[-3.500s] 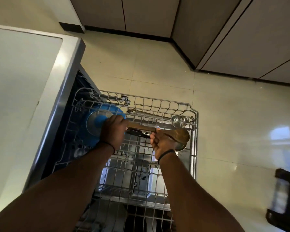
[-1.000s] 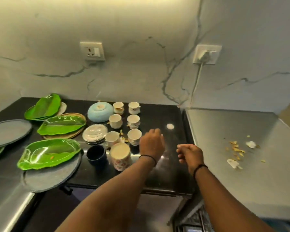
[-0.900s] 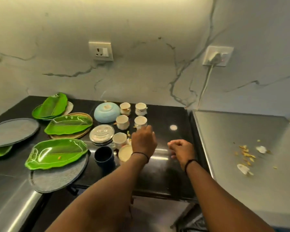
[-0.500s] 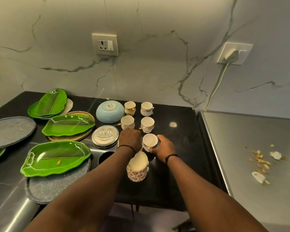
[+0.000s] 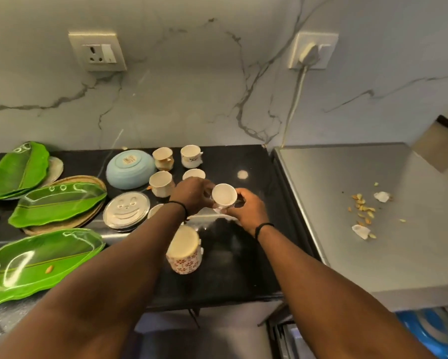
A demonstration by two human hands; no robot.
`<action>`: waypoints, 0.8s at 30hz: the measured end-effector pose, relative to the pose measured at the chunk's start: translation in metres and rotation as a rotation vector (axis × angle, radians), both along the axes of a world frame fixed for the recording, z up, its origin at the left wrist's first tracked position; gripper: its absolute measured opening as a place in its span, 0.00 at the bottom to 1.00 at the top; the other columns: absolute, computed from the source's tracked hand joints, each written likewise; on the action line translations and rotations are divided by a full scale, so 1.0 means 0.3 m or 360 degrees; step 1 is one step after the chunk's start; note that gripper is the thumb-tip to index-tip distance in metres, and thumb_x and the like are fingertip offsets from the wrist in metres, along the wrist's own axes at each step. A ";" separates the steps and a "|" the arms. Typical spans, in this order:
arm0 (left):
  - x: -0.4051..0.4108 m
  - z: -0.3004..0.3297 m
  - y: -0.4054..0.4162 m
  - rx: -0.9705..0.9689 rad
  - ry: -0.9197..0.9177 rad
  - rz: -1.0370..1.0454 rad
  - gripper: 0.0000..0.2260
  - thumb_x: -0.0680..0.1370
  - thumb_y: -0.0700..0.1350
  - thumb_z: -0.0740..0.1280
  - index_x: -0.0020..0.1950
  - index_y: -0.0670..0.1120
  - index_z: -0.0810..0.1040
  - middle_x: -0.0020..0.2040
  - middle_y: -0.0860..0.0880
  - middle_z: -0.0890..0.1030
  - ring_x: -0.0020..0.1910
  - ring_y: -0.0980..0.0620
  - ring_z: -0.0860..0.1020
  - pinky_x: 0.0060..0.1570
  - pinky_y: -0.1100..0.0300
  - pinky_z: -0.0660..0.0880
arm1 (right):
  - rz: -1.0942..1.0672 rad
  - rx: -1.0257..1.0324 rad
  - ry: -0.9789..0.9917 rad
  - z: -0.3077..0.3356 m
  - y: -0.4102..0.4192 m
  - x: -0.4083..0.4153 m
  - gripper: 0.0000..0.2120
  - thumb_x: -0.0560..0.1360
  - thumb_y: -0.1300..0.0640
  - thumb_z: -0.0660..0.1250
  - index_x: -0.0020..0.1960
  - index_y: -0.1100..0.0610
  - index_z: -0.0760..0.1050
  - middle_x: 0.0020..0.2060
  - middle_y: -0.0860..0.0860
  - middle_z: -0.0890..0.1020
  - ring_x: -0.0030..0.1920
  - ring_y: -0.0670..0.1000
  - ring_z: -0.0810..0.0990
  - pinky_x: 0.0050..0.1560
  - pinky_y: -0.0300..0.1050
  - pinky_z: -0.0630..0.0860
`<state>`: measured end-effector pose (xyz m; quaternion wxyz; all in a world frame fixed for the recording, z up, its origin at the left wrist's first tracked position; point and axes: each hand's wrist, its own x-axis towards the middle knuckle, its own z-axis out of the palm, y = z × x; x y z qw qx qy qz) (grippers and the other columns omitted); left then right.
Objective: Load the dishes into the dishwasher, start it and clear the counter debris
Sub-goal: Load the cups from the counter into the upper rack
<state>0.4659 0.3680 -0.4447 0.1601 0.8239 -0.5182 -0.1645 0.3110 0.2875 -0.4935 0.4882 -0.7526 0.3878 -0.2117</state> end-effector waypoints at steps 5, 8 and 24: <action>-0.195 0.124 -0.135 -0.0223 0.0328 -0.0119 0.21 0.66 0.49 0.79 0.57 0.49 0.81 0.52 0.51 0.83 0.51 0.52 0.80 0.54 0.55 0.77 | -0.0158 -0.0045 -0.0165 0.130 -0.108 -0.231 0.29 0.62 0.55 0.81 0.60 0.54 0.75 0.52 0.49 0.80 0.52 0.48 0.78 0.53 0.40 0.75; -0.408 0.179 -0.243 -0.0309 0.0586 -0.0229 0.16 0.64 0.46 0.81 0.48 0.51 0.82 0.47 0.50 0.84 0.48 0.51 0.82 0.54 0.54 0.78 | -0.0338 -0.0069 -0.0315 0.223 -0.163 -0.487 0.27 0.63 0.58 0.81 0.59 0.57 0.74 0.52 0.51 0.80 0.51 0.48 0.78 0.51 0.36 0.76; -2.088 -0.218 -0.228 0.0704 0.1904 -0.0363 0.12 0.79 0.53 0.65 0.51 0.44 0.76 0.43 0.44 0.81 0.39 0.48 0.81 0.43 0.55 0.78 | -0.1661 0.0623 -0.0424 -0.097 0.141 -2.060 0.14 0.74 0.57 0.71 0.56 0.58 0.73 0.50 0.59 0.80 0.40 0.54 0.81 0.34 0.44 0.80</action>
